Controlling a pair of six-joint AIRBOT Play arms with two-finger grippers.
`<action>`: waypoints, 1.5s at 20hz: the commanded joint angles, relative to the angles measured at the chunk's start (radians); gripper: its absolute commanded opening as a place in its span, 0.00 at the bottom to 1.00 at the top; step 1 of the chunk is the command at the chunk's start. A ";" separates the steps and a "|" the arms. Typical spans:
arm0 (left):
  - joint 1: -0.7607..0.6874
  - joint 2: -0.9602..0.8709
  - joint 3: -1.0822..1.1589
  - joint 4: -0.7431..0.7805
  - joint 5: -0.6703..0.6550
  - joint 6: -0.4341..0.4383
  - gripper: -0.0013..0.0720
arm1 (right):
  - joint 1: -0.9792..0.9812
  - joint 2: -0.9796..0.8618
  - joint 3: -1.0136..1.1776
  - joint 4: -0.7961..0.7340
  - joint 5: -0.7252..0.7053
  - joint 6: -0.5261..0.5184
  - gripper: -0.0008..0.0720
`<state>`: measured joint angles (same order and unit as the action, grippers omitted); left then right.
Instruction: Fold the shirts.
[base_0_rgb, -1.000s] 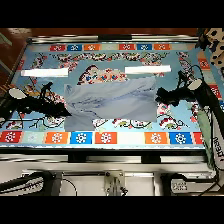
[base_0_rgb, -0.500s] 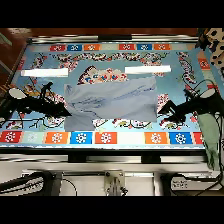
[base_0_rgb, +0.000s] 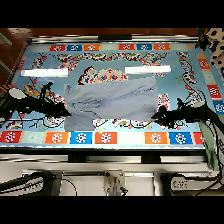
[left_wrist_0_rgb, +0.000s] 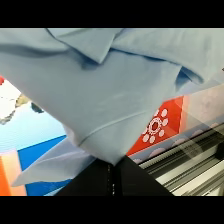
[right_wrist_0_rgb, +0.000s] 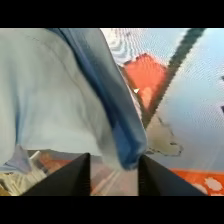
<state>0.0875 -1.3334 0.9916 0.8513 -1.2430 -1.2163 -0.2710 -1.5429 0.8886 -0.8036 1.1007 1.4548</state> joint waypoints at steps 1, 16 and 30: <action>-0.001 0.001 0.003 0.000 0.000 0.001 0.06 | 0.043 -0.015 -0.006 0.017 -0.089 0.037 0.08; 0.005 0.236 1.272 0.006 0.086 -0.177 0.05 | 0.042 0.646 1.100 -0.159 -0.098 -0.003 0.08; 0.006 0.559 0.988 0.170 -0.285 -0.263 0.05 | 0.042 0.800 1.155 -0.425 0.588 0.129 0.08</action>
<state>0.0940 -0.7868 1.9987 0.9981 -1.3579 -1.4555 -0.2302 -0.7502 2.0472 -1.1679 1.5162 1.5600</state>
